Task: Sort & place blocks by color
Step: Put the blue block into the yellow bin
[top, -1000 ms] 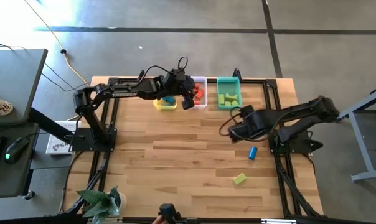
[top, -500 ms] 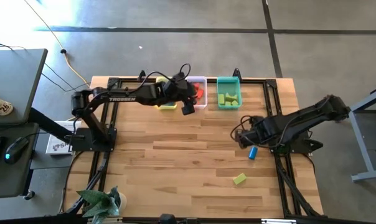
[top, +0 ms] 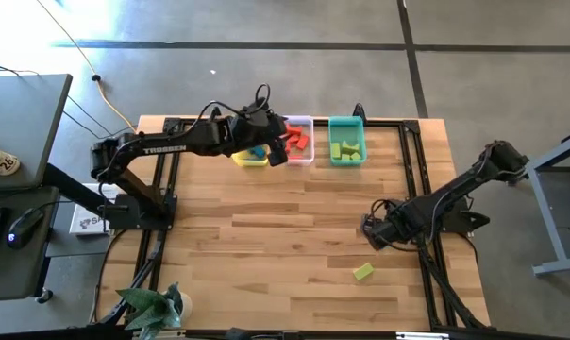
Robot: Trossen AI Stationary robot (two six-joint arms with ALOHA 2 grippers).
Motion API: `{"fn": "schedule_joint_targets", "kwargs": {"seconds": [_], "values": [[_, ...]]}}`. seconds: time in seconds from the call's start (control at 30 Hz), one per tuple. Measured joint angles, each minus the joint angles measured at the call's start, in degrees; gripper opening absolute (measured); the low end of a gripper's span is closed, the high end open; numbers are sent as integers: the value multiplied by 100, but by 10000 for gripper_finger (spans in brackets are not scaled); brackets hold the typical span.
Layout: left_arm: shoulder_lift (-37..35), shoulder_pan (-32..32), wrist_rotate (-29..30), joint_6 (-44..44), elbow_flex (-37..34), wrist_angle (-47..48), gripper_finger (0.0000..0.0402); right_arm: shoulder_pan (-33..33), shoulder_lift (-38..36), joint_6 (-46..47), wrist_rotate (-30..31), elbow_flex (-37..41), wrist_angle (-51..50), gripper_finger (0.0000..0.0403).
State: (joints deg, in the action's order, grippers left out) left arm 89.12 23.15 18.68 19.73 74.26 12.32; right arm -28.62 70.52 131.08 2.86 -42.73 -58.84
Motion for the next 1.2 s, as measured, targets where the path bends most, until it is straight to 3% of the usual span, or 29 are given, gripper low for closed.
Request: {"fn": "schedule_joint_targets", "kwargs": {"seconds": [0.6,0.7,0.83,0.9,1.07,1.2], "values": [[-2,53,0,344,0,31,209,95,1117,0,-261,519,874,202],[0,53,-1,365,0,33,209,159,1296,-56,-277,509,1121,177],[0,53,-2,350,0,60,209,201,1363,-109,-223,482,1215,112],[0,53,-2,348,0,174,209,200,1330,-203,-198,442,1199,105],[2,57,-87,342,-2,523,209,201,1146,-512,110,328,1445,105],[2,55,-403,195,-2,705,209,252,1009,-968,737,207,1836,105]]}}
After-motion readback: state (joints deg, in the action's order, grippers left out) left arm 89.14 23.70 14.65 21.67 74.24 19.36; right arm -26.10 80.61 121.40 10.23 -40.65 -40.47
